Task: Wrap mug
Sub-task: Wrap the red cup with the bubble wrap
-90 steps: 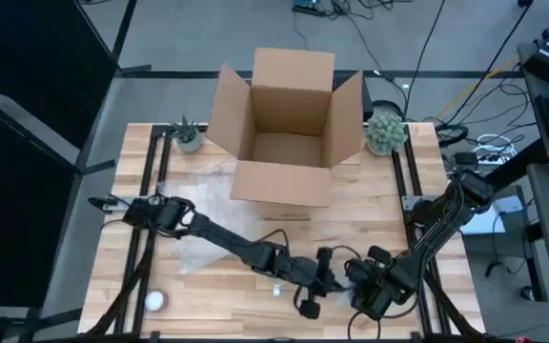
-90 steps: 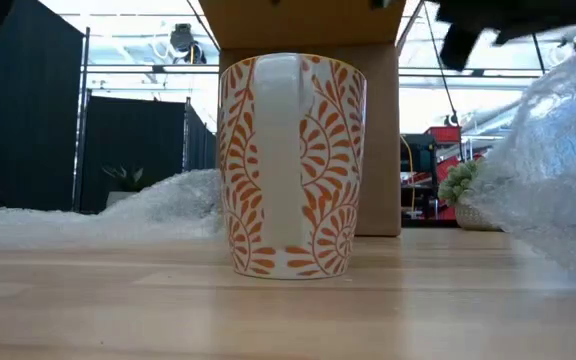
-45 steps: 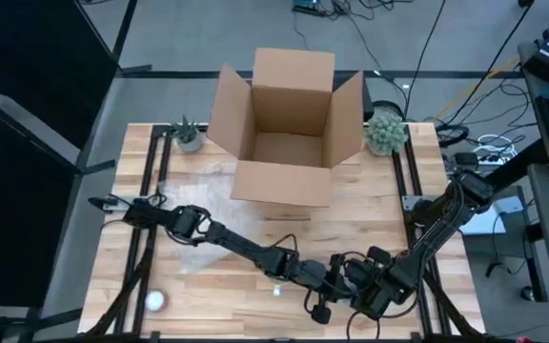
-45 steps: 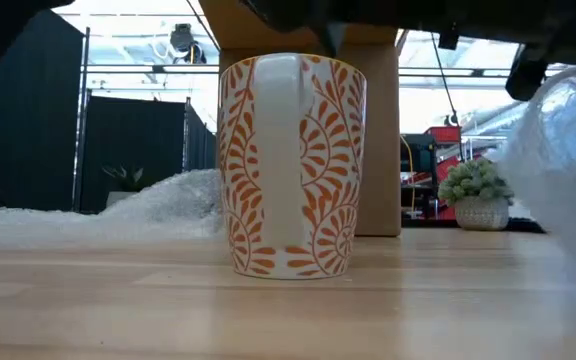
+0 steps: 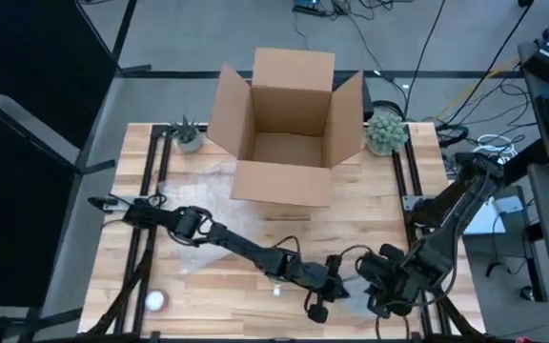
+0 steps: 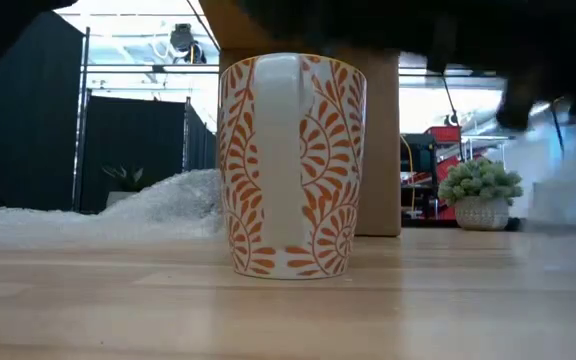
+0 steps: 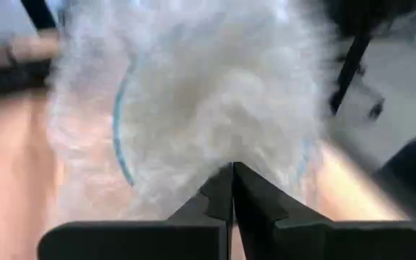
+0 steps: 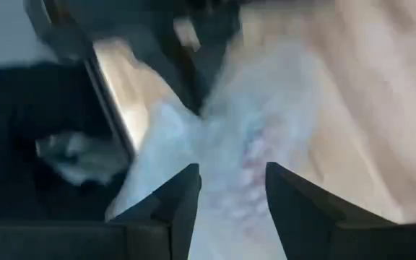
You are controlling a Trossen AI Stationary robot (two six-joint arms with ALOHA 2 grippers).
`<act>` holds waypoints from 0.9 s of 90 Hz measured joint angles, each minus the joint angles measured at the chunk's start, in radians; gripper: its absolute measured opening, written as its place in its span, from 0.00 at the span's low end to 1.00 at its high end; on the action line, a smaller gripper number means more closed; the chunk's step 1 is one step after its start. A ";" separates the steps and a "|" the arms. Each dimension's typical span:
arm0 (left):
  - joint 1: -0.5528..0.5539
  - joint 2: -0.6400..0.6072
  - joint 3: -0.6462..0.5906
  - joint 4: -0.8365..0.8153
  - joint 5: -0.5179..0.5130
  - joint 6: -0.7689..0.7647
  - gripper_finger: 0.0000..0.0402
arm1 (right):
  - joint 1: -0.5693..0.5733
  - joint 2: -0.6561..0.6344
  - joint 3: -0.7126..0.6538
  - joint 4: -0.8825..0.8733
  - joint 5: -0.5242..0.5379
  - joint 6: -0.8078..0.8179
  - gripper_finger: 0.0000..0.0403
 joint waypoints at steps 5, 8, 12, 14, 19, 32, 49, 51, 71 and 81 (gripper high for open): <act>0.000 -0.006 0.002 0.007 -0.005 -0.001 0.00 | 0.000 0.016 0.000 0.002 0.016 -0.011 0.36; 0.000 -0.009 0.003 0.011 -0.005 -0.001 0.00 | 0.000 0.032 0.000 -0.004 0.018 -0.016 0.36; 0.000 -0.013 0.004 0.010 -0.006 -0.001 0.00 | 0.000 0.055 0.000 -0.022 0.020 -0.016 0.36; 0.000 -0.016 0.003 0.004 -0.006 -0.001 0.00 | 0.002 0.067 -0.001 -0.031 0.020 -0.016 0.36; 0.000 -0.020 0.003 0.001 -0.007 -0.001 0.00 | 0.011 0.092 -0.003 -0.059 0.019 -0.010 0.36; 0.000 -0.031 0.004 0.007 -0.009 0.000 0.00 | 0.031 0.118 -0.003 -0.077 0.011 0.018 0.36; 0.001 -0.035 0.005 0.008 -0.009 0.000 0.00 | 0.084 0.089 -0.002 -0.038 -0.158 0.049 0.36; 0.000 -0.035 0.005 0.007 -0.009 0.000 0.00 | 0.093 0.088 -0.002 -0.026 -0.176 0.059 0.36; 0.000 -0.035 0.005 0.008 -0.009 0.000 0.00 | 0.185 0.130 -0.002 0.046 -0.181 0.201 0.36; 0.000 -0.035 0.006 0.009 -0.009 0.000 0.00 | 0.198 0.189 -0.002 0.047 -0.156 0.225 0.36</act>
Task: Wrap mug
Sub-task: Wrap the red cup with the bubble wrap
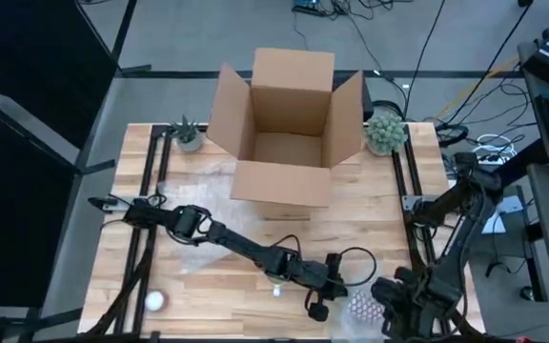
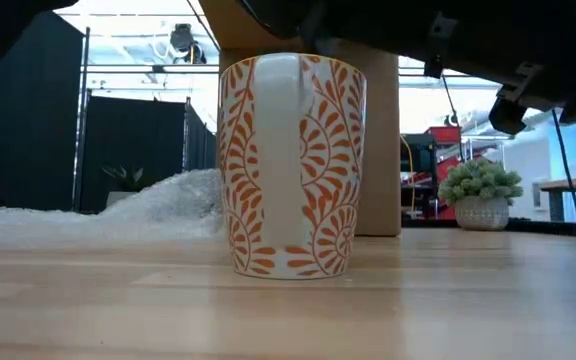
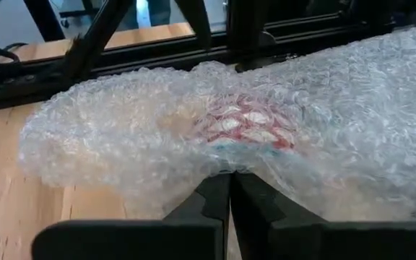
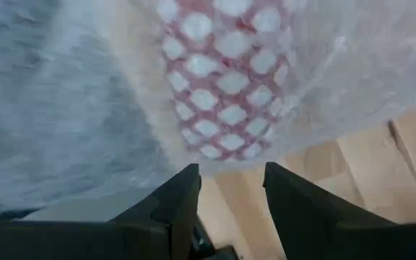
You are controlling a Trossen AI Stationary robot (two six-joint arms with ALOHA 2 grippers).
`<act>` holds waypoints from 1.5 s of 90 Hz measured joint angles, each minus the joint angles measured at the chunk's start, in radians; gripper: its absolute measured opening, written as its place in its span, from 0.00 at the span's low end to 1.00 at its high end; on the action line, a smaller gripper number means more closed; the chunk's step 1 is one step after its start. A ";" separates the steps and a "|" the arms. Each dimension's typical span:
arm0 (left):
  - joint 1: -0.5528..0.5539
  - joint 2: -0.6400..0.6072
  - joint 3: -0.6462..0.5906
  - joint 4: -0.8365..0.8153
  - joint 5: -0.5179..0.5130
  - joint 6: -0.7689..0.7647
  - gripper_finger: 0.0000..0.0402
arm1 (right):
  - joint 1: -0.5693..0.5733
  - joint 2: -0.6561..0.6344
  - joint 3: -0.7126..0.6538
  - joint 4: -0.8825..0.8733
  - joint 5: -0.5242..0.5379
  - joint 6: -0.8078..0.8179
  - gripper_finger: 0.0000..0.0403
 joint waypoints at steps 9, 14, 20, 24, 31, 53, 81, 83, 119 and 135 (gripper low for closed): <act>-0.001 0.000 0.000 0.001 0.000 0.000 0.00 | 0.000 0.070 0.000 0.037 0.024 -0.023 0.36; -0.001 0.000 0.000 0.000 0.000 0.000 0.00 | -0.002 0.101 0.007 0.059 0.037 -0.044 0.36; -0.002 0.000 0.000 0.000 0.001 0.000 0.00 | -0.006 0.136 0.009 0.057 0.043 -0.050 0.36; -0.002 -0.001 0.000 -0.001 0.006 0.000 0.00 | -0.010 0.151 0.012 0.062 0.043 -0.051 0.35; -0.002 -0.001 0.000 -0.002 0.018 0.000 0.00 | -0.013 0.166 0.013 0.070 0.067 -0.054 0.34; -0.002 -0.001 0.000 -0.008 0.026 -0.001 0.00 | -0.027 0.172 0.011 0.075 0.135 -0.069 0.32; -0.002 -0.006 0.066 -0.017 0.037 0.000 0.00 | -0.068 0.210 -0.002 0.041 0.159 -0.046 0.32; -0.002 -0.006 0.073 -0.032 0.039 0.000 0.00 | -0.070 0.212 0.000 0.048 0.158 -0.057 0.32; 0.007 -0.006 0.089 -0.120 0.037 0.001 0.00 | -0.120 0.211 -0.004 -0.035 0.153 -0.075 0.32; 0.005 -0.018 0.089 -0.148 0.032 -0.022 0.00 | -0.087 0.211 -0.004 -0.043 0.269 0.000 0.32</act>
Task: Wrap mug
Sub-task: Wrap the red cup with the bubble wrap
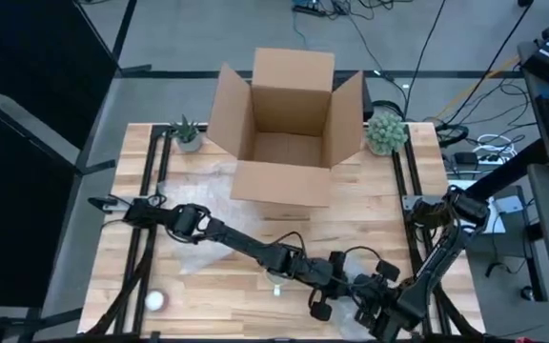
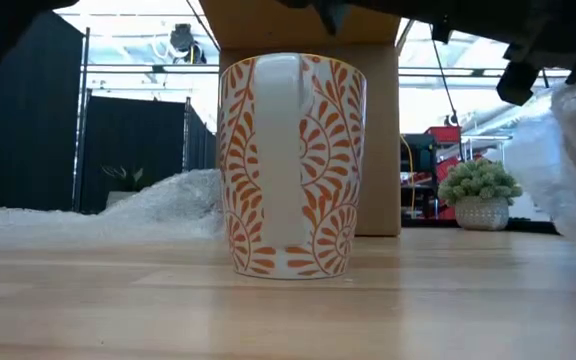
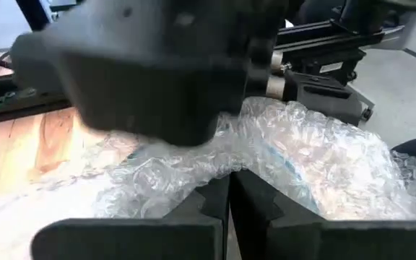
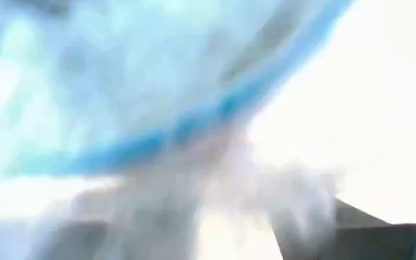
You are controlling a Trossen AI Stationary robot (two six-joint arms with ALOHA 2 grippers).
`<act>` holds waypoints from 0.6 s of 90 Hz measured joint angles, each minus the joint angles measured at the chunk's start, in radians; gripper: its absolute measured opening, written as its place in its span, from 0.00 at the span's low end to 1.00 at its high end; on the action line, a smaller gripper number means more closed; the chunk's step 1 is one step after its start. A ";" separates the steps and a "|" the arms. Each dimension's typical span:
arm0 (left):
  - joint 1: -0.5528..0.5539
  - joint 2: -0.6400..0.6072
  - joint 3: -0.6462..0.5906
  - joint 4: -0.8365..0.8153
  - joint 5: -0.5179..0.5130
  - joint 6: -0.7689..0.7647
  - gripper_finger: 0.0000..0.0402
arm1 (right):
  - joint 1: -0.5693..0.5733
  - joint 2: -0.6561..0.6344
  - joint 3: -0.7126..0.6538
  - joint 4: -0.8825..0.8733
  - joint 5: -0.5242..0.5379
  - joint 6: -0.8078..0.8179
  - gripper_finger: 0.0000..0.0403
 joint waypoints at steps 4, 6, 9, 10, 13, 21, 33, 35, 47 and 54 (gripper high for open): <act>-0.001 -0.008 0.000 -0.016 0.000 -0.003 0.00 | -0.006 0.008 0.000 0.015 0.009 0.003 0.32; -0.001 -0.015 0.000 -0.023 -0.003 -0.002 0.00 | -0.008 0.012 0.000 0.021 0.016 0.003 0.32; -0.001 -0.029 -0.001 -0.051 -0.015 -0.003 0.00 | -0.012 0.016 0.000 0.026 0.025 0.003 0.32; -0.001 -0.033 -0.001 -0.059 -0.020 -0.003 0.00 | -0.013 0.017 0.000 0.028 0.027 0.003 0.32; -0.001 -0.047 -0.001 -0.072 -0.031 -0.003 0.00 | -0.015 0.019 0.000 0.030 0.030 0.004 0.32; 0.000 -0.068 -0.001 -0.109 -0.038 -0.004 0.00 | -0.016 0.036 0.002 0.034 0.041 0.009 0.32; -0.004 -0.068 -0.001 -0.126 -0.041 -0.002 0.00 | -0.026 0.076 0.002 0.043 0.057 0.009 0.32; -0.006 -0.068 -0.001 -0.129 -0.041 0.000 0.00 | -0.028 0.086 0.002 0.045 0.065 0.010 0.32; -0.006 -0.064 -0.004 -0.152 -0.044 0.023 0.00 | -0.031 0.124 0.004 0.060 0.071 0.022 0.32; -0.001 -0.060 -0.004 -0.155 -0.041 0.024 0.00 | -0.026 0.111 0.004 0.052 0.032 0.023 0.32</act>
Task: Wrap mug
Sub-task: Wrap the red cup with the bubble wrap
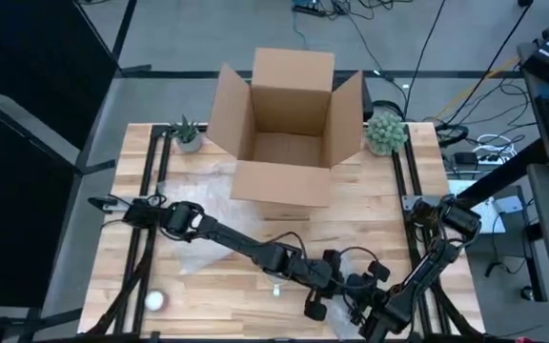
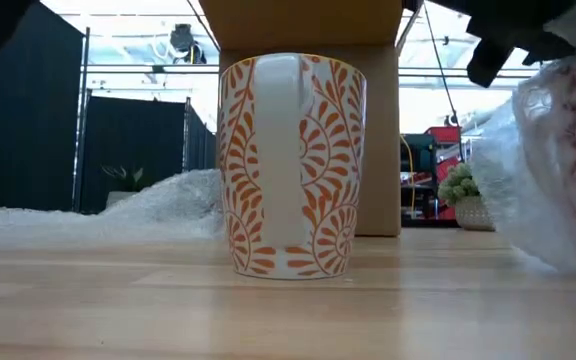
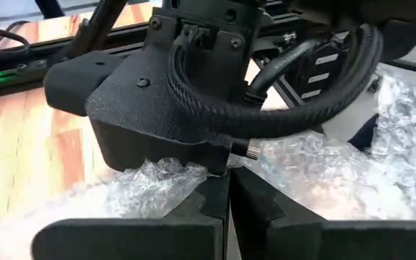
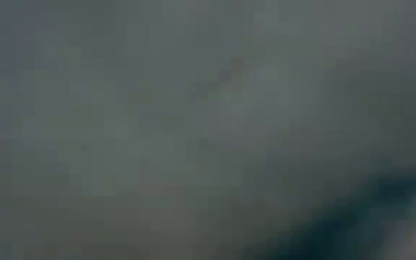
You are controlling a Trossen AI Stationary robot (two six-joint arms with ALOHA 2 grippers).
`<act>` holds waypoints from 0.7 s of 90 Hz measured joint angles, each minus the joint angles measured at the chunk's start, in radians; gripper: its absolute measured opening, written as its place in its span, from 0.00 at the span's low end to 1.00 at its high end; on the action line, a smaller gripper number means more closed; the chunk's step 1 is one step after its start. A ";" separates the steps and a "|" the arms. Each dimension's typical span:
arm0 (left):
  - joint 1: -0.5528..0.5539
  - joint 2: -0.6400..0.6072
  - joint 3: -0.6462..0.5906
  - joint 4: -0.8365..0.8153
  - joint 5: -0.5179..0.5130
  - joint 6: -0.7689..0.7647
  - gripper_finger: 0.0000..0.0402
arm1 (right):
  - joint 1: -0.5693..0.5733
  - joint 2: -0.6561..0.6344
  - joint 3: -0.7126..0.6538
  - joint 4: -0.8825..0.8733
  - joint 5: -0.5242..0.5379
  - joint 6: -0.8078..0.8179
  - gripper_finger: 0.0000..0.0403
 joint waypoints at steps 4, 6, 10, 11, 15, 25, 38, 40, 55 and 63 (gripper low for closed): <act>0.002 0.001 0.000 -0.001 0.000 0.000 0.00 | 0.003 -0.019 0.000 -0.006 -0.036 -0.002 0.32; 0.003 0.001 -0.004 0.006 0.000 0.001 0.00 | 0.006 -0.031 0.003 -0.015 -0.053 -0.004 0.32; 0.006 0.005 -0.007 0.022 0.000 0.002 0.00 | 0.016 -0.061 0.011 -0.024 -0.082 -0.011 0.32; 0.007 0.008 -0.007 0.029 0.000 0.002 0.00 | 0.020 -0.070 0.014 -0.023 -0.087 -0.013 0.32; 0.012 0.013 -0.007 0.041 -0.001 0.001 0.00 | 0.031 -0.107 0.025 -0.020 -0.109 -0.025 0.32; 0.024 0.017 -0.009 0.042 0.000 0.000 0.00 | 0.060 -0.192 0.044 -0.039 -0.129 -0.053 0.32; 0.028 0.017 -0.010 0.040 0.000 0.000 0.00 | 0.085 -0.311 0.050 -0.080 -0.102 -0.017 0.32; 0.028 0.017 -0.010 0.040 0.000 0.001 0.00 | 0.087 -0.328 0.050 -0.087 -0.081 -0.008 0.32; 0.029 0.017 -0.010 0.039 0.000 0.002 0.00 | 0.063 -0.396 0.052 -0.174 0.142 0.036 0.32; 0.029 0.017 -0.010 0.039 0.000 0.002 0.00 | 0.019 -0.388 0.037 -0.196 0.176 0.036 0.32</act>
